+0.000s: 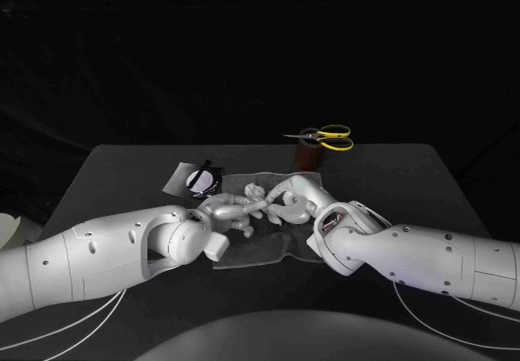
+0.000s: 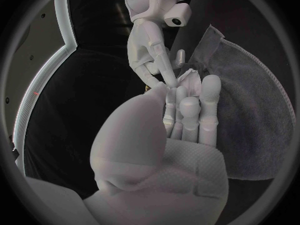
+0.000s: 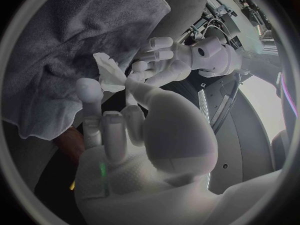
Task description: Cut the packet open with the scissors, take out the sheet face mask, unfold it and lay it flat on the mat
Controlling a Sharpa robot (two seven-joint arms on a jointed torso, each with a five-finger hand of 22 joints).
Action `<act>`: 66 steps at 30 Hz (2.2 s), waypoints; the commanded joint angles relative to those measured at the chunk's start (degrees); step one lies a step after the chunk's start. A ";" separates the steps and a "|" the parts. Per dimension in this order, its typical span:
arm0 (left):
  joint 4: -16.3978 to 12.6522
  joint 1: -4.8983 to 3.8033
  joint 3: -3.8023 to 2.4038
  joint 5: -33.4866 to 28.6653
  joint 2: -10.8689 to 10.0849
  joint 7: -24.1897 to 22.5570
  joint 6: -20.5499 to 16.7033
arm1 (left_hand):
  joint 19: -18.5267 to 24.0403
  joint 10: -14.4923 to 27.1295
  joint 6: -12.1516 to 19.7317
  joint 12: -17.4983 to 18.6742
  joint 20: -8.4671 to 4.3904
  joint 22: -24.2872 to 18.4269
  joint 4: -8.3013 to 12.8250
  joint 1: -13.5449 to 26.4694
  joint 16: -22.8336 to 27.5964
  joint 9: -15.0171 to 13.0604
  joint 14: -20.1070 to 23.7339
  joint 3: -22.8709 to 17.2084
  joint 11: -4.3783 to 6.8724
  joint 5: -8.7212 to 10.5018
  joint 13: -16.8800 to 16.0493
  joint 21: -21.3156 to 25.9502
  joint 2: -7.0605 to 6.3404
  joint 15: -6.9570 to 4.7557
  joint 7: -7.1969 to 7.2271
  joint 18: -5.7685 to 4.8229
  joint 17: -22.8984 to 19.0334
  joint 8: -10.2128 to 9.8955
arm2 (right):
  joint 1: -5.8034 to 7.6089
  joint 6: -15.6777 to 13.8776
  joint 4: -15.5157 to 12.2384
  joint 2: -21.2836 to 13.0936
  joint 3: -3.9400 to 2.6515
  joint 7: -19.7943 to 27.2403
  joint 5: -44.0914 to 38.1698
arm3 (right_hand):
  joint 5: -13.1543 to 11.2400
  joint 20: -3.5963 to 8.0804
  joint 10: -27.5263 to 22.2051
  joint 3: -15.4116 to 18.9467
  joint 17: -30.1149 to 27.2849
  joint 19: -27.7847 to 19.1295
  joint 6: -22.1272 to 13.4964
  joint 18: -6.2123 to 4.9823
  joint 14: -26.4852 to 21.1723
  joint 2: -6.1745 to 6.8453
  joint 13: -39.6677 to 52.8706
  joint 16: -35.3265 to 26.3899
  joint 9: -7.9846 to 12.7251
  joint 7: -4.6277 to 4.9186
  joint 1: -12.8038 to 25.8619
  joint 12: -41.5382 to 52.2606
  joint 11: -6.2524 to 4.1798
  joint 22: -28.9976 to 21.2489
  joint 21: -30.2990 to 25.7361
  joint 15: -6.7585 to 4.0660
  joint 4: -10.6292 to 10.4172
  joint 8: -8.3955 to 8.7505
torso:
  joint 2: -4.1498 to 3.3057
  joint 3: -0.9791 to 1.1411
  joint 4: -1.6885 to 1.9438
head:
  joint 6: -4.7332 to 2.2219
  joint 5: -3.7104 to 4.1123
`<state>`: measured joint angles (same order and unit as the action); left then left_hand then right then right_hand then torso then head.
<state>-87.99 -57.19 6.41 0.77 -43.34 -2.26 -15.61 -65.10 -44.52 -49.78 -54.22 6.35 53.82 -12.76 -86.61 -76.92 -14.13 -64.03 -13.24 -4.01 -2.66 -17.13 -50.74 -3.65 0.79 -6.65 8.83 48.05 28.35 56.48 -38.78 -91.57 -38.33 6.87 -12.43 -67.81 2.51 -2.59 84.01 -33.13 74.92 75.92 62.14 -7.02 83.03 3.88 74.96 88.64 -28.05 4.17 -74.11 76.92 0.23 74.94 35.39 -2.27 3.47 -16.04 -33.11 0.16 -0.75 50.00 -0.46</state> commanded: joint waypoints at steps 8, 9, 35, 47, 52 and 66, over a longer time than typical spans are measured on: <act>-0.05 -0.25 -0.31 -2.39 0.25 -3.03 0.47 | -0.67 -1.71 -3.24 -0.18 -0.90 2.38 4.34 -3.66 -1.74 -0.24 -1.24 -7.27 0.80 -0.15 0.65 -2.52 0.12 -0.87 -0.66 0.18 2.87 1.68 | -0.26 1.23 -0.13 0.11 0.22 0.13 -0.20 | 0.26 -0.14 2.34 -0.20 12.47 0.41 0.38 -1.19 6.04 -0.29 6.58 0.19 -0.37 0.07 0.45 0.19 -0.50 4.10 0.13 -1.31 0.00 -0.31 | 0.01 0.02 0.00 | 0.00 0.06; -0.04 -0.25 -0.31 -2.38 0.25 -3.02 0.43 | -0.67 -1.71 -3.24 -0.18 -0.90 2.38 4.34 -3.66 -1.74 -0.24 -1.24 -7.27 0.80 -0.15 0.65 -2.52 0.12 -0.87 -0.66 0.18 2.87 1.68 | -0.26 1.25 -0.13 0.11 0.22 0.13 -0.20 | 0.26 -0.14 2.34 -0.20 12.47 0.41 0.38 -1.19 6.04 -0.29 6.58 0.19 -0.37 0.07 0.45 0.19 -0.50 4.10 0.13 -1.31 0.00 -0.31 | 0.01 0.02 0.00 | 0.00 0.07; 0.17 -0.25 -0.31 2.34 -0.20 -3.19 -4.54 | -2.92 0.63 -1.18 -7.57 -1.51 8.30 13.98 10.13 -4.66 -8.25 -5.25 -31.91 1.21 -0.11 -2.79 -8.55 -1.84 -1.39 -0.28 -0.62 7.51 7.18 | -0.29 0.95 -0.80 -1.41 0.22 4.71 5.24 | 0.27 -0.17 1.98 -1.27 11.77 -0.03 -0.54 -1.32 5.79 -1.18 5.78 -0.17 -0.91 0.14 2.63 -1.20 -0.40 3.73 -1.28 -1.21 -1.08 -0.70 | -0.01 0.03 -0.01 | 0.00 -0.17; 0.12 -0.24 -0.31 5.51 -0.33 -1.42 -6.63 | -4.72 1.57 -1.42 -10.72 -2.07 12.86 20.29 16.92 -6.40 -13.25 -7.76 -43.16 1.41 -0.11 -3.54 -13.81 -4.33 -1.80 -0.13 -1.24 11.00 8.34 | -0.29 0.89 -0.88 -2.38 0.19 6.44 6.63 | 0.26 -0.24 1.85 -1.90 11.47 -0.31 -0.85 -1.41 5.67 -2.17 5.53 -0.32 -1.07 0.15 4.14 -1.68 -0.37 3.55 -2.00 -1.16 -2.58 -0.83 | 0.00 0.02 -0.02 | 0.00 -0.23; 0.04 -0.24 -0.31 6.30 -0.37 -0.99 -6.98 | -5.01 1.80 -1.36 -11.67 -2.12 13.96 21.38 18.52 -6.71 -14.70 -8.22 -45.16 1.42 -0.15 -3.80 -15.08 -4.39 -1.83 -0.09 -1.38 11.63 8.61 | -0.29 2.07 -0.63 -2.65 0.17 6.76 7.15 | 0.26 -0.28 1.57 -2.11 11.01 -0.72 -1.20 -1.58 5.49 -2.24 5.07 -0.55 -1.07 0.23 4.54 -2.46 -0.30 3.27 -3.28 -1.11 -2.96 -0.74 | 0.01 -0.01 -0.01 | 0.00 -0.29; -0.20 -0.22 -0.30 7.13 -0.33 1.80 -4.13 | -1.86 2.85 3.45 -10.58 -1.08 10.94 18.37 21.48 -6.36 -15.06 -6.69 -39.34 0.47 -0.05 -2.56 -11.15 -2.34 -0.75 -1.16 -0.74 9.83 5.45 | -0.27 3.89 -0.28 -2.23 0.15 8.35 8.29 | 0.27 -0.99 1.13 -2.25 10.60 -1.71 -2.73 -1.80 5.18 -2.04 5.29 -0.75 -1.14 0.94 3.39 -2.41 0.37 2.99 -4.87 -0.44 -1.95 -0.18 | 0.00 -0.03 0.06 | 0.00 -0.12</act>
<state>-87.99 -57.35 6.16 6.89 -43.73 -1.82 -21.95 -67.42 -41.56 -47.01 -65.03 5.22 65.21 5.95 -65.73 -83.42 -28.32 -71.00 -53.46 -3.09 -2.85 -19.90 -62.44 -6.03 -0.15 -7.66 7.89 58.11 34.51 56.21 -36.02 -91.90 -40.63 7.06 -5.09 -59.63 2.54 -3.55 84.04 -35.30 74.96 73.72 58.97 -8.47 83.34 2.36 74.95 87.57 -28.71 5.12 -69.81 74.33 0.84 74.95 30.30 -1.96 1.26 -15.76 -33.10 0.14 -0.72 50.00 -0.59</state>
